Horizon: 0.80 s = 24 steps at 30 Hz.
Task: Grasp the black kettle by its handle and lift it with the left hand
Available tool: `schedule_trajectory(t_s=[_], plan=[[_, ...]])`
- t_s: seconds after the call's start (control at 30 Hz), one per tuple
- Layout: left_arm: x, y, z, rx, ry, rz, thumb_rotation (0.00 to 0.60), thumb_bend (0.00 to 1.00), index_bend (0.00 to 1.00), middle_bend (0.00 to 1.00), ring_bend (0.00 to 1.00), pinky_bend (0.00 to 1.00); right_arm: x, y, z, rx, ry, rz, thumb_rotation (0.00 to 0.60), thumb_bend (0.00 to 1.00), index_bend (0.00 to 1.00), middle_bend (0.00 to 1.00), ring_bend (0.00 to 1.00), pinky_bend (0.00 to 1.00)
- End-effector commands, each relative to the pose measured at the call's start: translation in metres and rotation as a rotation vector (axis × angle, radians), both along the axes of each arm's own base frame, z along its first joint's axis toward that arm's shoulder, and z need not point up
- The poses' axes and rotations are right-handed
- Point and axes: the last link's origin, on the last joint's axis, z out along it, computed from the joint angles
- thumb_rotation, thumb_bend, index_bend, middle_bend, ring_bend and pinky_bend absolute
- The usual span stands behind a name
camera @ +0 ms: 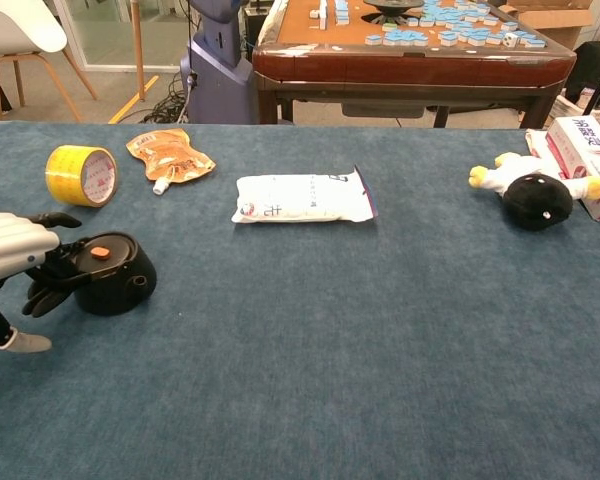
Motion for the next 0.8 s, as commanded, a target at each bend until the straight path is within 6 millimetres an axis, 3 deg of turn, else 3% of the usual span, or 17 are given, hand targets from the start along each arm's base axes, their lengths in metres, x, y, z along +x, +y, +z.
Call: schedule_trajectory(t_s=[0.03,0.27,0.4,0.53,0.8], plan=[[0.001,0.001,-0.001,0.001,-0.010,0.003,0.579,0.15,0.80,0.80,0.63,0.00,0.000,0.000,0.001,-0.003,-0.001,0.000,0.600,0.21,0.21,0.32,0.20,0.27],[0.007,0.003,-0.003,-0.022,-0.055,0.031,0.476,0.15,0.89,0.90,0.71,0.00,-0.003,0.002,0.001,-0.007,-0.004,-0.006,0.600,0.21,0.21,0.32,0.20,0.27],[0.013,0.005,-0.003,-0.016,-0.080,0.044,0.352,0.12,0.93,0.94,0.74,0.00,-0.003,0.001,0.001,-0.008,-0.006,-0.005,0.600,0.21,0.21,0.32,0.20,0.27],[0.019,0.009,-0.002,-0.006,-0.101,0.069,0.293,0.11,0.97,0.97,0.77,0.00,-0.004,0.001,0.001,-0.008,-0.008,-0.005,0.600,0.21,0.21,0.32,0.20,0.27],[0.028,0.015,0.002,0.059,-0.171,0.125,0.285,0.10,1.00,1.00,0.83,0.00,-0.009,0.002,0.001,-0.011,-0.014,-0.015,0.600,0.21,0.21,0.32,0.20,0.27]])
